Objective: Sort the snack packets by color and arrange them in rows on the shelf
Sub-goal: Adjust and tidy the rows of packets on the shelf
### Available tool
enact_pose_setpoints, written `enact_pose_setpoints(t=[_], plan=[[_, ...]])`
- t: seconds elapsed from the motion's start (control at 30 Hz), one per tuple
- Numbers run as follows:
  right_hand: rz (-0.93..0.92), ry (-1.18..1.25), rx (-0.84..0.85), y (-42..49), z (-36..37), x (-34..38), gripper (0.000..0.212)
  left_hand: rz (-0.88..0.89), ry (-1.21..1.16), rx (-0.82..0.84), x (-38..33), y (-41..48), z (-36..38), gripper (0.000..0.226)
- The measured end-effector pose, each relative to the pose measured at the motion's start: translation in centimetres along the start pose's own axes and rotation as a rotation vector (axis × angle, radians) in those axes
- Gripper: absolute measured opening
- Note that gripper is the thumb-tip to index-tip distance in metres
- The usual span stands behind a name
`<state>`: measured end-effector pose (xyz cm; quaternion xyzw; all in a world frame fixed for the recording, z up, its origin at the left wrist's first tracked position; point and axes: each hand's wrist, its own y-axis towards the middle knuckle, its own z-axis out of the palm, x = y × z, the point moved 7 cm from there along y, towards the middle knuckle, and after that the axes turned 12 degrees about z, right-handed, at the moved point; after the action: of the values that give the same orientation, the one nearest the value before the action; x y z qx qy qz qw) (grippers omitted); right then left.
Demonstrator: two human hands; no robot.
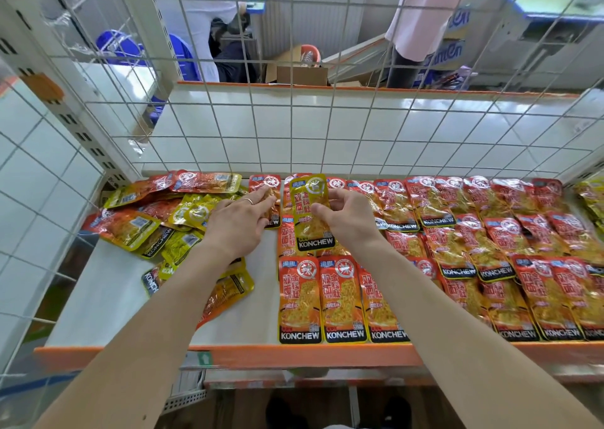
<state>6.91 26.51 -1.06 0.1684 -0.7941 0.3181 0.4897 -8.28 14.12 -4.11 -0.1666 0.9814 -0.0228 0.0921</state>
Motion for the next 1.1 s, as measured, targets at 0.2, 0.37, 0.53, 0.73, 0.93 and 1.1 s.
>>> enact_pose_setpoints(t=[0.2, 0.37, 0.53, 0.73, 0.93, 1.1], plan=[[-0.009, 0.008, -0.008, -1.0, -0.2, 0.1, 0.036, -0.074, 0.054, -0.203, -0.7, -1.7, -1.4, 0.052], [-0.001, 0.004, -0.012, -2.1, -0.9, -0.4, 0.04, -0.098, -0.023, -0.316, -2.0, -3.4, -2.5, 0.051], [0.012, 0.022, 0.006, -3.3, -2.3, -1.6, 0.035, -0.018, -0.025, -0.373, -5.2, -4.6, -3.2, 0.063], [0.024, 0.093, -0.048, -5.3, -7.1, -4.0, 0.034, 0.063, 0.01, -0.383, -11.9, -5.6, -2.7, 0.065], [0.013, 0.15, -0.091, -8.9, -17.3, -7.7, 0.029, 0.168, 0.005, -0.436, -23.2, -5.0, -2.0, 0.06], [0.0, 0.181, -0.205, -12.8, -29.2, -12.7, 0.029, 0.24, -0.051, -0.472, -35.3, -3.6, -0.5, 0.059]])
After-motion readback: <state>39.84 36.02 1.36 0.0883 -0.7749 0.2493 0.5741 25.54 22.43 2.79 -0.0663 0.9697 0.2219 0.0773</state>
